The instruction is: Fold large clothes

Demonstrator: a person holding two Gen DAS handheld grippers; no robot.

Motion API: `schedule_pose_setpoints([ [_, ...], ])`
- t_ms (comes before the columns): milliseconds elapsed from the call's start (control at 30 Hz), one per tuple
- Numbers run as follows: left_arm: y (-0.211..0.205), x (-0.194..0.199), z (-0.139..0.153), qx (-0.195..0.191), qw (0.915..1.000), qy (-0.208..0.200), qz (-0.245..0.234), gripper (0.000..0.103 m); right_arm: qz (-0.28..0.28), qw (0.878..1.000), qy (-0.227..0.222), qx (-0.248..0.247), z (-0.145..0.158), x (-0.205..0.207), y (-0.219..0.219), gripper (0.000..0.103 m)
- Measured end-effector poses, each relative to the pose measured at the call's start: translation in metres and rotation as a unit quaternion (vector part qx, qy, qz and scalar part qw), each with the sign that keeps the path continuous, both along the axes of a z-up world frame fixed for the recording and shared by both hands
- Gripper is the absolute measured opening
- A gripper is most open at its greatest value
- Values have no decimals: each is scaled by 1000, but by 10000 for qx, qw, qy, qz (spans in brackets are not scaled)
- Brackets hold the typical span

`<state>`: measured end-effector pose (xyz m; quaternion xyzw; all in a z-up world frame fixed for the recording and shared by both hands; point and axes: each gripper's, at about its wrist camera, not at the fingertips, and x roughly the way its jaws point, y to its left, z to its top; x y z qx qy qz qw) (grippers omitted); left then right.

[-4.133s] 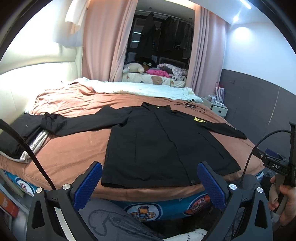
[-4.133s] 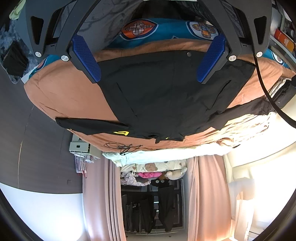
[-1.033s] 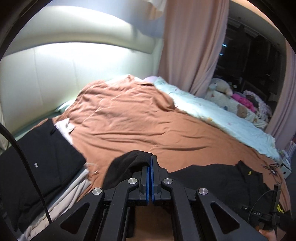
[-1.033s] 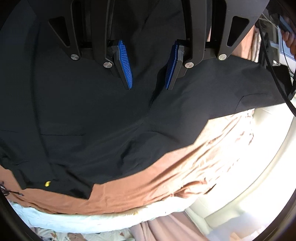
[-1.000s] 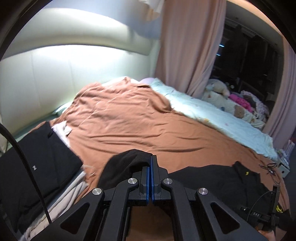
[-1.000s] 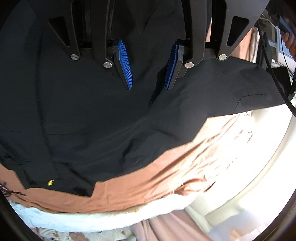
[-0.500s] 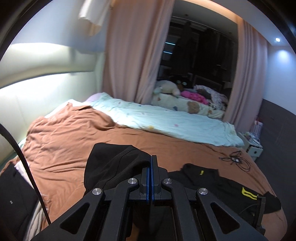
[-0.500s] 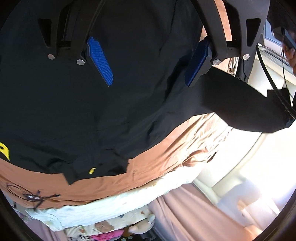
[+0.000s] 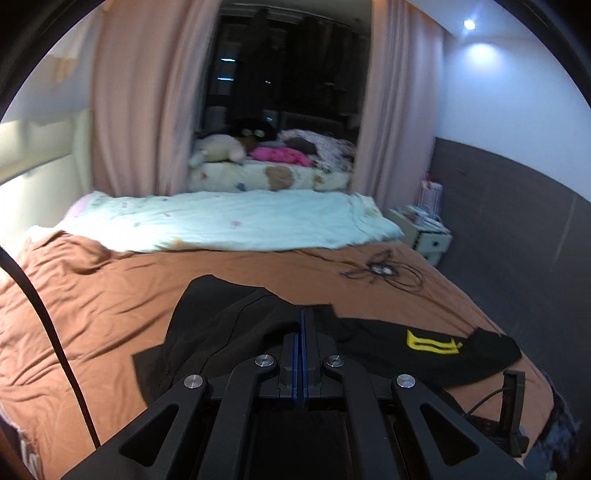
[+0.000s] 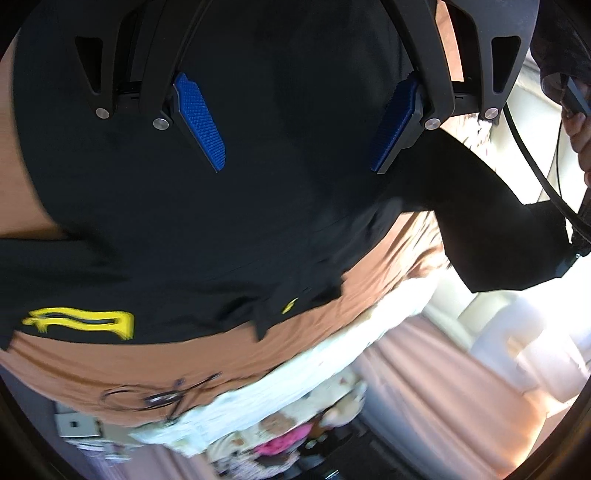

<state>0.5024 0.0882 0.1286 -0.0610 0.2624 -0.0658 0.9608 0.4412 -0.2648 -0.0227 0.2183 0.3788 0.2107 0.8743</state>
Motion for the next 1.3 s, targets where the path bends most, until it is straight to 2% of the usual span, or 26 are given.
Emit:
schedule_pose_setpoints([
  [200,-73,25,-31,-156,9952,275,-926,1,-507,9983,210,-198,-19,-23,-33,79],
  [300,-107,41,-58,-162,9899,776,-1172,1,-691,9969,332,-176,-23,-24,-49,79],
  [333,-116,46,-69,-194,9855,1047,-1321,4,-731,9965,372,-137,-25,-22,-49,79],
  [400,-120,52,-89,-458,9734,1546,-1625,22,-757,9962,408,-146,-21,-19,-47,79],
  [433,-117,52,-94,-560,9699,1682,-1668,35,-727,9963,417,-164,-21,-13,-37,79],
  [467,-112,50,-98,-600,9698,1716,-1624,42,-672,9967,424,-152,-20,-12,-30,79],
  [600,-75,33,-106,-675,9744,1742,-1251,51,-403,9979,490,-112,-11,-3,-11,79],
  [667,-61,24,-108,-614,9775,1703,-1081,63,-274,9983,489,-129,-9,10,13,79],
  [767,-34,10,-109,-560,9816,1659,-764,71,-100,9988,432,-194,-9,28,33,79],
  [867,-12,2,-113,-739,9806,1700,-635,74,96,9992,305,-238,0,43,59,79],
  [1000,19,-14,-123,-667,9824,1735,-186,74,462,9980,221,-378,7,66,103,79],
  [1067,36,-22,-131,-662,9812,1814,32,74,653,9964,215,-502,-1,67,112,79],
  [1167,58,-32,-144,-628,9791,1896,388,74,1001,9918,185,-769,-4,77,156,79],
  [1200,68,-38,-149,-629,9777,1939,510,74,1073,9902,156,-881,-7,68,159,79],
  [1300,92,-53,-161,-651,9740,2022,790,74,1336,9832,186,-1227,-16,73,191,79],
])
